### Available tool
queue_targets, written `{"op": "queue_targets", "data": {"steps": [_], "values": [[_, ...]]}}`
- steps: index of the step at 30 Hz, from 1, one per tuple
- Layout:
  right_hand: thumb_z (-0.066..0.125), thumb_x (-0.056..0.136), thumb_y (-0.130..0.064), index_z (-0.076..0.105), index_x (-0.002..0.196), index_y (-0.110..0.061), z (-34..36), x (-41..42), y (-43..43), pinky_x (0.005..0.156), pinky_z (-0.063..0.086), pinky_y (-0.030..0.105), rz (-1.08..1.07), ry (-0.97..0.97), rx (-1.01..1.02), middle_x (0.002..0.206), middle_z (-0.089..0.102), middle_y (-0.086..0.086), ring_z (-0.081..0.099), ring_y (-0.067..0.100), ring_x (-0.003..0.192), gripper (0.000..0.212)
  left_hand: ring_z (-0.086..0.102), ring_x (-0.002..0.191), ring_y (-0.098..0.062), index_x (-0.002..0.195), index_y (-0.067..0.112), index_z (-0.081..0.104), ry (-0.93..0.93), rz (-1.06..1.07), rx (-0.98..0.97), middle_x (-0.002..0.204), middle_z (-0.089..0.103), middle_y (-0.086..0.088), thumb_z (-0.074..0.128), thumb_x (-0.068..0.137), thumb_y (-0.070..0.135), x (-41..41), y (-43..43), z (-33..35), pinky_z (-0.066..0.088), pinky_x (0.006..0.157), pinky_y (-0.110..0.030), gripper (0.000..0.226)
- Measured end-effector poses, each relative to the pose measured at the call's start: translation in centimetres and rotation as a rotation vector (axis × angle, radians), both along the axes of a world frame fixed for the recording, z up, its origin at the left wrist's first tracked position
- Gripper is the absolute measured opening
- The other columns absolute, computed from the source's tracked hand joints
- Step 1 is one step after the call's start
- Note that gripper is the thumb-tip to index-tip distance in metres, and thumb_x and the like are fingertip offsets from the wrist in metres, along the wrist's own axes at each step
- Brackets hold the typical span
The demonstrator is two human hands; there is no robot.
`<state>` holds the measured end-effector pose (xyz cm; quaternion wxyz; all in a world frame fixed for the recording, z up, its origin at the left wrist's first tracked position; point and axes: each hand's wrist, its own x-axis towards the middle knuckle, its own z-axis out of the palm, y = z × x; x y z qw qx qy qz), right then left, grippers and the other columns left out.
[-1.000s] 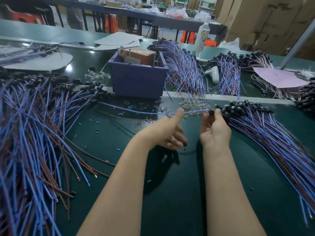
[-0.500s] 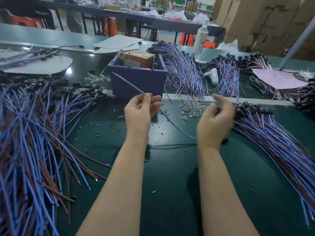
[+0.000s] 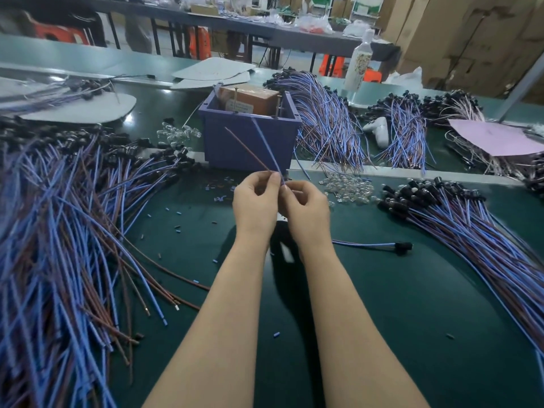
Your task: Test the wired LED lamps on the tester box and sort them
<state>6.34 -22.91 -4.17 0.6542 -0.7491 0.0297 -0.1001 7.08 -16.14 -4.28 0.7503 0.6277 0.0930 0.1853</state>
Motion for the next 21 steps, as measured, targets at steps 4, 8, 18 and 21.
{"op": "queue_targets", "data": {"steps": [4,8,18,21], "values": [[0.056,0.091,-0.009,0.059,0.077,-0.023,-0.2,0.2,-0.1,0.087,0.052,0.052,-0.069,0.001,0.076,0.089,0.069,0.020,0.067,0.037,0.088,0.020,0.064,0.083,-0.020,0.085,0.015,0.066,0.046,-0.066,0.122,0.086,0.070,-0.007,0.062,0.089,0.012,0.1,0.0,-0.2,0.053,0.088,-0.040,0.006],[0.057,0.091,-0.009,0.059,0.079,-0.020,0.0,0.2,-0.3,0.088,0.052,0.048,-0.065,-0.021,0.007,0.090,0.070,0.014,0.067,0.031,0.089,0.017,0.059,0.077,-0.014,0.078,0.020,0.062,0.037,-0.056,0.184,0.077,0.065,0.004,0.060,0.089,0.008,0.1,0.2,-0.2,0.052,0.082,-0.031,0.017],[0.056,0.092,-0.016,0.063,0.088,-0.016,0.4,-0.3,-1.0,0.068,0.037,0.020,-0.017,-0.065,-0.361,0.080,0.062,-0.002,0.057,0.016,0.080,0.008,0.056,0.065,0.002,0.092,0.016,0.046,-0.001,0.132,-0.017,0.080,0.062,0.005,0.041,0.099,0.012,0.0,0.2,0.4,0.046,0.064,-0.011,0.009],[0.053,0.093,-0.015,0.057,0.085,-0.019,0.4,-0.4,-0.8,0.074,0.042,0.025,-0.068,-0.087,-0.303,0.082,0.067,0.004,0.062,0.021,0.082,0.010,0.058,0.079,-0.015,0.092,0.013,0.055,0.027,0.015,0.073,0.088,0.066,-0.005,0.051,0.096,0.016,-0.1,0.0,0.2,0.051,0.080,-0.029,0.006]]}}
